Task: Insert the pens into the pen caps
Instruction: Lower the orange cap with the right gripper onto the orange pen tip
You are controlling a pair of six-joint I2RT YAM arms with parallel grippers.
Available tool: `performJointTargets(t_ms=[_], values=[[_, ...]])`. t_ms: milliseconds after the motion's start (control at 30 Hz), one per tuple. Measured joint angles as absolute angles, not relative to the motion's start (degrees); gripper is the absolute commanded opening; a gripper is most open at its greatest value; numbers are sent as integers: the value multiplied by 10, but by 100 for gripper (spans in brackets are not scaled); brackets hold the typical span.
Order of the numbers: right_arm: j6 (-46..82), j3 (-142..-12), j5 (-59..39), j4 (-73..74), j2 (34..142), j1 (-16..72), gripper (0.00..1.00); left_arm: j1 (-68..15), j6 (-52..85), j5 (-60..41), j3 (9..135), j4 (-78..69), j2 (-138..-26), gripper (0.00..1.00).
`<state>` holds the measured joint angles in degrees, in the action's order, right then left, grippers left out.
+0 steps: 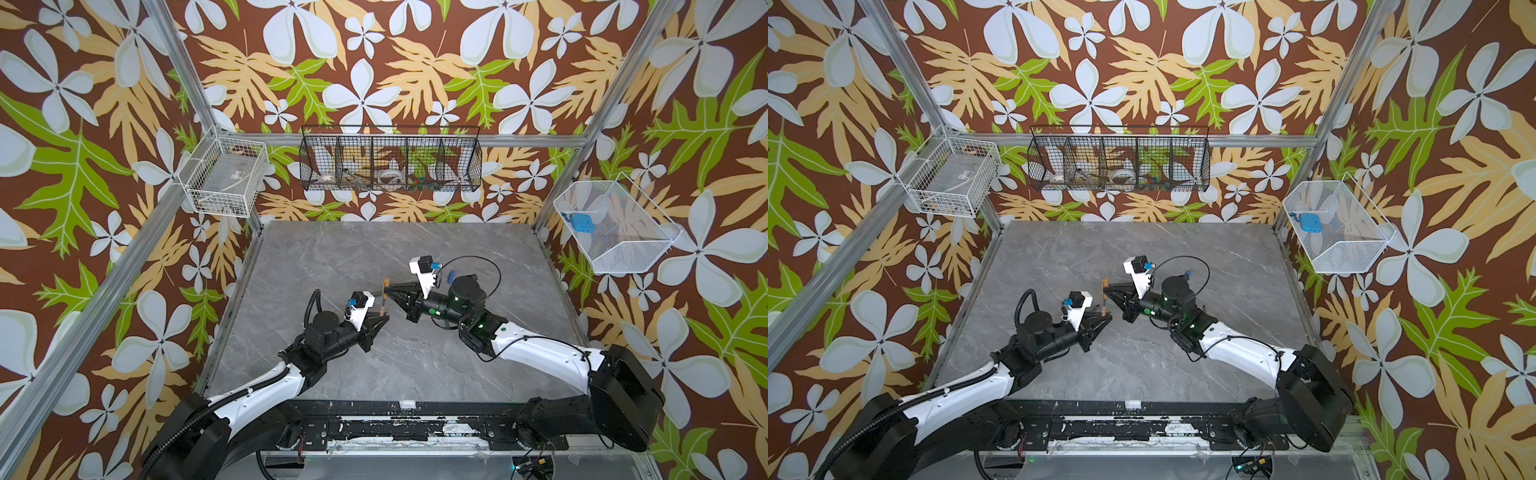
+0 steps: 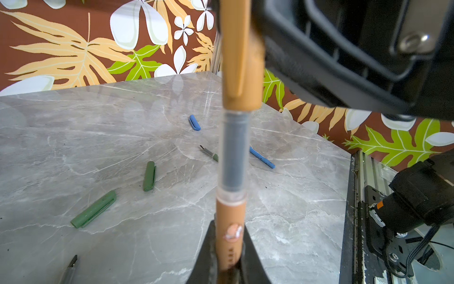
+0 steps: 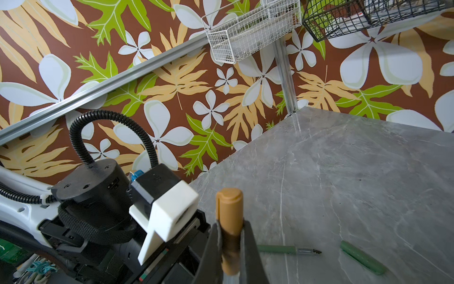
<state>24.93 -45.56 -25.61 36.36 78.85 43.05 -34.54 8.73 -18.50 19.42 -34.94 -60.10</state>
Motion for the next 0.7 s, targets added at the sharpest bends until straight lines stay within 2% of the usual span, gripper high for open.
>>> performJointTargets(t_ms=[533, 600, 700], values=[[229, -468, -240, 346, 806, 451, 6, -344, 96, -178, 190, -351, -590, 0], [224, -468, -240, 339, 801, 452, 13, -345, 100, -179, 186, -354, -585, 0], [217, -468, -239, 326, 796, 454, 30, -345, 100, -178, 184, -360, -580, 0]])
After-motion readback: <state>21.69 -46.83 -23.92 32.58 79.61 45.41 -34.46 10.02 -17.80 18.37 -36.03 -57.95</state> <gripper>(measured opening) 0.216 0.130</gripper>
